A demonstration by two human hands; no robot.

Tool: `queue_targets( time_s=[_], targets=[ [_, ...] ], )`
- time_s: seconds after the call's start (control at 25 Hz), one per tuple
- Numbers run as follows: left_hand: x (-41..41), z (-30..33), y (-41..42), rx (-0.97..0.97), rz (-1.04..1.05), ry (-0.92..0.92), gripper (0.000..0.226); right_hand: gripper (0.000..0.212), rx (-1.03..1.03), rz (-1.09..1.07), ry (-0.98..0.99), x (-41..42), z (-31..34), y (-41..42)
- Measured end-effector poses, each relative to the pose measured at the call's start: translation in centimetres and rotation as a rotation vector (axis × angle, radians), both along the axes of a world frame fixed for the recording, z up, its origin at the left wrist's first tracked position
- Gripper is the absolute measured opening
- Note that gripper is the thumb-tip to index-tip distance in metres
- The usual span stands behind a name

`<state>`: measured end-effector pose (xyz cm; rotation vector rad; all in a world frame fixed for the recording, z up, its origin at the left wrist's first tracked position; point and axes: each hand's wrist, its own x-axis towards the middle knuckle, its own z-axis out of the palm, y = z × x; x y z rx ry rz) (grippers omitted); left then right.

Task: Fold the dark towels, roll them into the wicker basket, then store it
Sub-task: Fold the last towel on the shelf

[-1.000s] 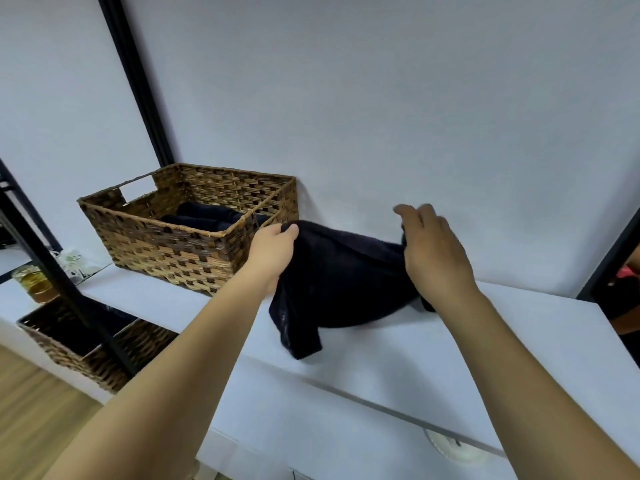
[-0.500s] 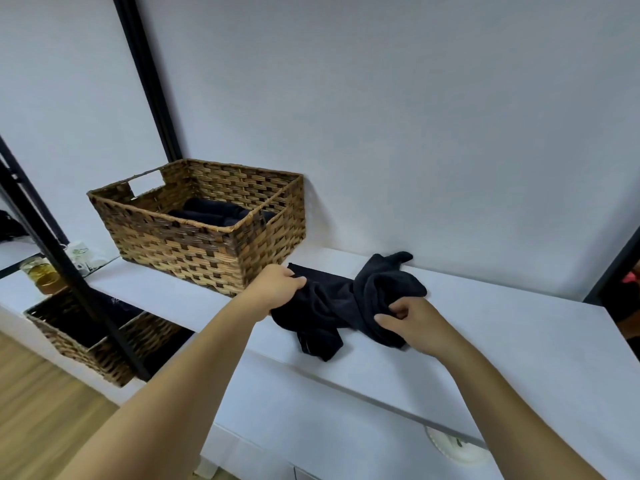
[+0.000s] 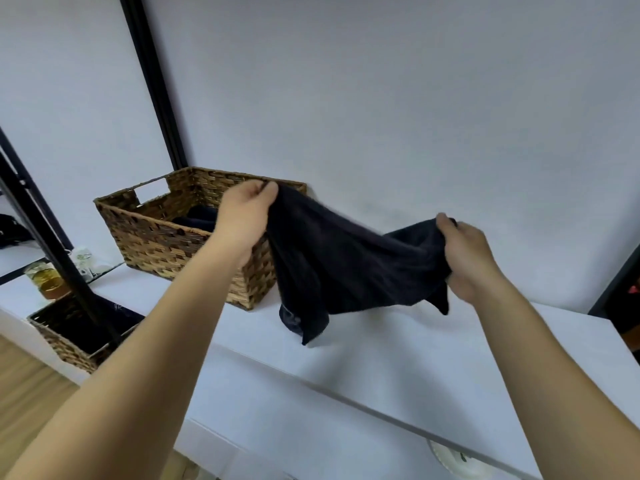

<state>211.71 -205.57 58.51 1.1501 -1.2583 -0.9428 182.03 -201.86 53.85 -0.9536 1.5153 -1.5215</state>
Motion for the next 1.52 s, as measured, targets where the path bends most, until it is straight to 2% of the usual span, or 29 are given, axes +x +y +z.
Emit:
queue_targets(
  time_s=[0.04, 0.12, 0.28, 0.36, 0.48, 0.52, 0.6, 0.72, 0.76, 0.8, 0.88, 0.96, 1.08, 1.24, 1.32, 1.44, 1.48, 1.52],
  targets=[
    [0.8, 1.1, 0.1, -0.016, 0.025, 0.02, 0.023, 0.028, 0.026, 0.088, -0.073, 0.0, 0.9, 0.3],
    [2.8, 2.6, 0.6, -0.024, 0.087, -0.005, 0.025, 0.023, 0.058, 0.222, -0.091, 0.6, 1.8, 0.7],
    [7.9, 4.0, 2.4, 0.056, 0.258, -0.01, 0.028, 0.021, -0.06, 0.278, -0.043, 3.4, 2.8, 0.3],
    [10.6, 3.9, 3.9, 0.173, 0.268, -0.225, 0.036, 0.015, -0.106, 0.306, -0.097, 6.3, 3.4, 0.0],
    [15.5, 2.2, 7.8, 0.553, 0.116, -0.82, 0.058, 0.014, -0.138, 0.465, -0.061, 12.7, 3.8, 0.1],
    [17.5, 1.4, 9.2, 0.66, 0.075, -0.924, 0.061, 0.015, -0.15, 0.545, -0.039, 14.9, 3.8, 0.4],
    [21.5, -0.2, 11.8, 0.744, 0.117, -0.86, 0.058, 0.017, -0.164, 0.714, 0.105, 18.9, 3.1, 1.1],
    [26.5, -2.8, 16.0, 0.663, 0.44, -0.473, 0.034, 0.023, -0.147, 0.91, 0.549, 23.9, 1.4, 1.6],
    [27.9, -3.7, 17.3, 0.655, 0.533, -0.408, 0.028, 0.024, -0.137, 0.915, 0.629, 25.3, 0.7, 1.6],
    [29.1, -4.6, 18.7, 0.672, 0.591, -0.371, 0.025, 0.025, -0.117, 0.908, 0.629, 26.6, -0.2, 1.4],
    [30.5, -6.3, 21.2, 0.709, 0.65, -0.315, 0.023, 0.024, -0.031, 0.888, 0.477, 28.8, -2.1, 1.0],
    [31.4, -7.5, 23.2, 0.667, 0.72, -0.208, 0.019, 0.02, 0.038, 0.852, 0.305, 30.4, -3.6, 0.8],
    [32.5, -8.3, 25.3, 0.59, 0.801, -0.12, 0.026, 0.011, 0.098, 0.829, 0.139, 31.9, -4.7, 0.8],
    [32.7, -8.5, 26.5, 0.674, 0.759, -0.145, 0.027, 0.014, 0.165, 0.877, 0.194, 32.2, -5.4, 0.9],
    [32.2, -8.4, 26.3, 0.684, 0.778, -0.156, 0.03, 0.005, 0.275, 0.971, 0.169, 31.7, -5.4, 1.3],
    [32.0, -8.4, 25.5, 0.645, 0.86, -0.216, 0.028, 0.026, 0.436, 1.152, -0.133, 30.8, -5.2, 2.1],
    [31.8, -8.2, 25.2, 0.622, 0.894, -0.232, 0.027, 0.037, 0.435, 1.142, -0.163, 30.7, -5.2, 2.3],
    [31.7, -8.1, 24.8, 0.597, 0.92, -0.26, 0.025, 0.047, 0.403, 1.099, -0.095, 30.7, -5.3, 2.3]
  ],
)
